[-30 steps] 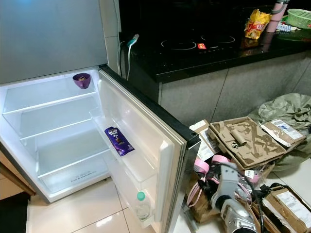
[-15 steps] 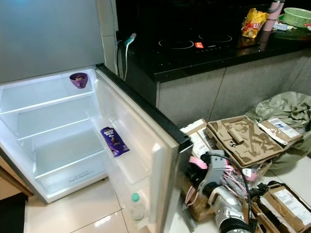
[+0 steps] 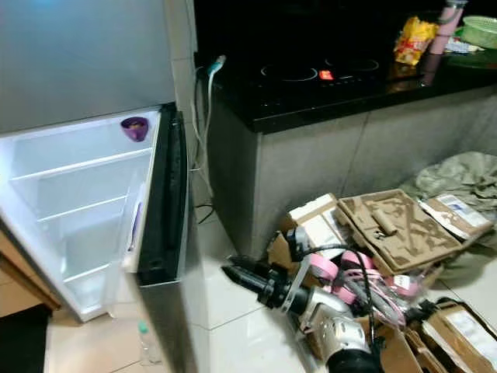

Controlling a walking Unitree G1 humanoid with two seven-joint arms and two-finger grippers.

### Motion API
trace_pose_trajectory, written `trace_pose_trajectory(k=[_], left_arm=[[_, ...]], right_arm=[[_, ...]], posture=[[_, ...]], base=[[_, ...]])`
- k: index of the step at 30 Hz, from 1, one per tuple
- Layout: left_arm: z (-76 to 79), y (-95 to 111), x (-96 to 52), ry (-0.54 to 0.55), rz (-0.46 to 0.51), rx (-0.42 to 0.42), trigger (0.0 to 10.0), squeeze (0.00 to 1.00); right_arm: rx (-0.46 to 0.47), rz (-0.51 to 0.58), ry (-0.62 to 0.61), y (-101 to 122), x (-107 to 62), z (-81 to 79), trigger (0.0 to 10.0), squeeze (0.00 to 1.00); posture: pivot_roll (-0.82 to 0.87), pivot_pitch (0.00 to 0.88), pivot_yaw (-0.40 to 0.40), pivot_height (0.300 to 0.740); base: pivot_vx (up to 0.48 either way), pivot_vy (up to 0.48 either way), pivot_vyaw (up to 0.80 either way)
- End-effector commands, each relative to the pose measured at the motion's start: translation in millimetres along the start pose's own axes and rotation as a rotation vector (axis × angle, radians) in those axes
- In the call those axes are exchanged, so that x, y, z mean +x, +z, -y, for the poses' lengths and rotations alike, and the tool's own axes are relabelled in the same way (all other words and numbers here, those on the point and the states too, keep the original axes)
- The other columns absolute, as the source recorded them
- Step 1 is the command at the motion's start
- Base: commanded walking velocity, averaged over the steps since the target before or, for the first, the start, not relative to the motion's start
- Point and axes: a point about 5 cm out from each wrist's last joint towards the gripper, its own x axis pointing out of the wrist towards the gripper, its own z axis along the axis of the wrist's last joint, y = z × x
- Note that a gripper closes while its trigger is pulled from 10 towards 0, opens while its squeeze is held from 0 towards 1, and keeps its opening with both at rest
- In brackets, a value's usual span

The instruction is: Restocking fridge

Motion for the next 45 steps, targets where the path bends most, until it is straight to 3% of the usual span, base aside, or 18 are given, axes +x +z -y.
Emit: trace_pose_trajectory(k=[1,2,5,8,9,10,11,18,21,27,45], left_arm=[[2.4,-12.2,-1.3,0.000,-0.043,-0.008,10.0,0.00],[2.4,-12.2,-1.3,0.000,-0.043,-0.008,10.0,0.00],[2.6,-12.6,-1.4,0.001,-0.043,-0.011,10.0,0.00],[3.2,-13.5,-1.3,0.000,-0.046,-0.010,10.0,0.00],[3.2,-13.5,-1.3,0.000,-0.046,-0.010,10.0,0.00],[3.5,-13.6,-1.3,0.000,-0.046,-0.011,10.0,0.00],[3.5,-13.6,-1.3,0.000,-0.046,-0.011,10.0,0.00],[2.5,-11.6,-1.1,0.005,-0.041,-0.001,10.0,0.00],[2.1,-10.6,-1.0,0.007,-0.038,0.000,10.0,0.00],[-0.2,-3.9,-0.3,0.020,-0.018,0.009,10.0,0.00],[-4.2,2.0,-0.4,0.047,0.010,0.016,10.0,0.00]], right_arm=[[-0.009,-0.060,-0.198,-16.0,-13.8,14.2,10.0,0.00],[-0.009,-0.060,-0.198,-16.0,-13.8,14.2,10.0,0.00],[-0.027,-0.165,-0.429,-32.3,-33.0,25.6,10.0,0.00],[-0.017,-0.327,-0.668,-60.4,-68.9,30.7,10.0,0.00],[-0.017,-0.327,-0.668,-60.4,-68.9,30.7,10.0,0.00],[-0.003,-0.394,-0.782,-74.2,-90.3,30.7,10.0,0.00],[-0.003,-0.394,-0.782,-74.2,-90.3,30.7,10.0,0.00],[0.062,-0.530,-0.983,-109.2,-140.2,19.4,10.0,0.00],[0.068,-0.548,-1.001,-113.1,-145.3,17.2,10.0,0.00],[0.132,-0.639,-1.105,-137.8,-173.5,0.0,10.0,0.00],[0.168,-0.738,-1.178,-155.8,-198.9,-17.0,10.0,0.00]], posture=[[-0.08,0.038,-0.008,0.740],[-0.08,0.038,-0.008,0.740],[-0.08,0.039,-0.011,0.740],[-0.08,0.039,-0.011,0.740],[-0.08,0.039,-0.011,0.740],[-0.08,0.039,-0.011,0.740],[-0.08,0.039,-0.011,0.740],[-0.09,0.038,-0.007,0.740],[-0.09,0.038,-0.007,0.740],[-0.08,0.038,-0.004,0.740],[-0.08,0.017,-0.011,0.740]], base=[[0.000,0.000,0.00],[0.000,0.000,0.00],[0.000,0.000,0.00],[0.000,0.000,0.00],[0.000,0.000,0.00],[0.000,0.000,0.53],[0.000,0.000,0.53],[0.000,0.000,0.68],[0.000,0.000,0.68],[0.000,0.000,0.68],[0.000,0.000,0.68]])
